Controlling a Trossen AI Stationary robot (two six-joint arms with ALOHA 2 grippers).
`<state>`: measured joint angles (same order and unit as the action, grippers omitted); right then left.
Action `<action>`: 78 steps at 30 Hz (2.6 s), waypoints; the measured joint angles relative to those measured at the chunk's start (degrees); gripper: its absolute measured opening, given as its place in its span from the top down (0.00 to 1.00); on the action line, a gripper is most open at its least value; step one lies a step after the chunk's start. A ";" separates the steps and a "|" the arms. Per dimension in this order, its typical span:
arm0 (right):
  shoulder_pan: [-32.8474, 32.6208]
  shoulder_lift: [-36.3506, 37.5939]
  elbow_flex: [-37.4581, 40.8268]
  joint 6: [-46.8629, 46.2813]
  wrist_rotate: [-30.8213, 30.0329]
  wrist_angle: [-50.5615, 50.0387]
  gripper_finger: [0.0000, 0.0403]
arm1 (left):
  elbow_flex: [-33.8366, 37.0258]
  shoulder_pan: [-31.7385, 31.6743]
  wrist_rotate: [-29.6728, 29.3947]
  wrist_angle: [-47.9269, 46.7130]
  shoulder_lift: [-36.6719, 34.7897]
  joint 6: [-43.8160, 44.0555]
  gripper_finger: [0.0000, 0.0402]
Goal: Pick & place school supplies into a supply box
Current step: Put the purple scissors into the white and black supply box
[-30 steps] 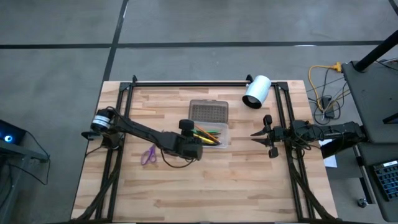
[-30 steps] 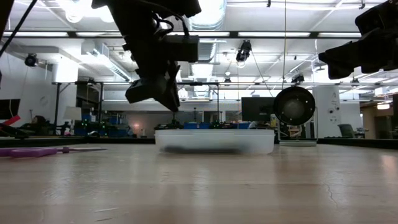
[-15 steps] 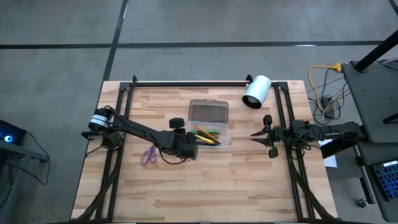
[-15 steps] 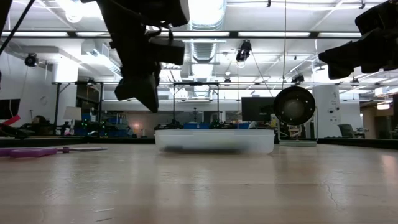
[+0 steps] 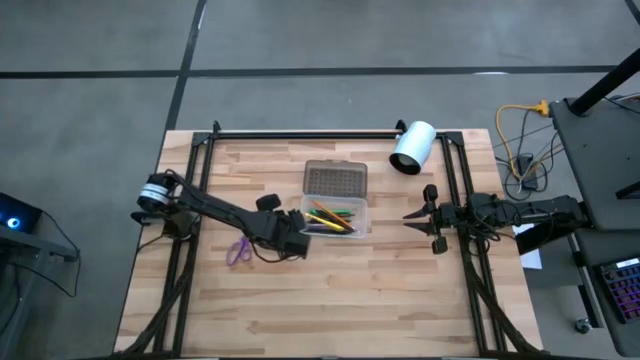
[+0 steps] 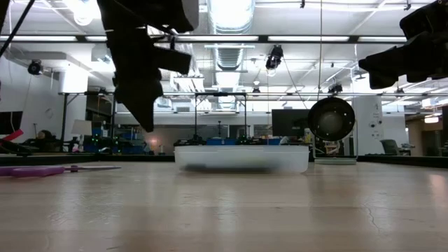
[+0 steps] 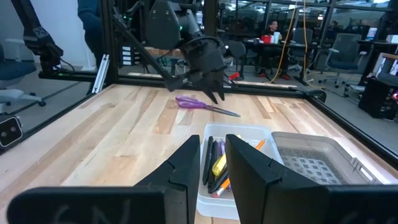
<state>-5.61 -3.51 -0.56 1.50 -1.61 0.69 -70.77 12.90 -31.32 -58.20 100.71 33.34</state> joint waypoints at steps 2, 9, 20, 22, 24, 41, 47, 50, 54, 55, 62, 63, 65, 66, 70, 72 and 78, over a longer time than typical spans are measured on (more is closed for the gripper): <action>0.00 0.00 -0.02 0.00 0.00 -0.01 0.83 | 0.87 0.40 0.08 0.12 -1.08 1.86 0.85; -0.02 0.02 -0.01 0.00 0.00 0.00 0.83 | 3.91 2.10 2.66 0.20 -2.72 5.76 0.85; -0.02 0.02 0.00 0.00 0.03 0.00 0.83 | 5.31 8.77 4.47 0.61 -3.74 8.80 0.85; 0.00 0.02 -0.01 0.00 0.00 0.00 0.83 | 5.80 9.84 4.53 0.58 -4.01 9.70 0.85; -0.02 0.02 0.00 0.00 0.02 0.00 0.83 | 6.35 10.69 4.91 0.64 -4.57 10.41 0.85; -0.02 0.02 -0.01 0.00 0.02 0.00 0.83 | 15.46 20.04 7.43 1.18 -12.23 11.78 0.85; -0.01 0.02 -0.02 0.00 0.02 0.00 0.83 | 17.41 23.27 7.52 1.61 -16.01 13.75 0.85; 0.00 0.02 -0.02 0.00 0.02 0.00 0.83 | 18.38 23.60 7.64 1.65 -16.88 13.77 0.85; -0.02 0.02 0.00 0.00 0.02 0.00 0.83 | 20.02 23.43 10.53 2.11 -17.52 13.90 0.85; -0.02 0.02 0.00 0.00 0.00 0.00 0.83 | 20.33 23.44 11.23 2.21 -17.59 13.90 0.85; -0.02 0.02 -0.01 0.00 0.00 0.00 0.83 | 21.89 23.44 14.62 4.08 -17.99 11.32 0.85; -0.01 0.02 -0.01 0.00 0.00 0.00 0.83 | 21.93 23.44 14.78 4.24 -18.03 11.10 0.85; 0.00 0.02 0.00 0.00 0.00 0.00 0.83 | 21.93 23.44 14.84 4.24 -18.04 10.47 0.85; 0.00 0.02 -0.01 0.00 0.00 0.00 0.83 | 21.93 23.44 14.85 4.24 -18.04 10.25 0.85; 0.00 0.02 -0.01 0.00 0.00 0.00 0.83 | 22.16 23.44 14.87 4.29 -18.05 10.14 0.85; -0.02 0.02 -0.01 0.00 0.00 0.00 0.83 | 22.65 23.44 15.03 4.68 -18.04 10.10 0.85; 0.00 0.02 0.00 0.00 0.00 0.00 0.83 | 24.63 23.37 16.95 7.59 -18.06 9.08 0.85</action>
<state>-5.61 -3.49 -0.56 1.50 -1.61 0.69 -46.14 36.27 -14.37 -50.61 82.65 42.43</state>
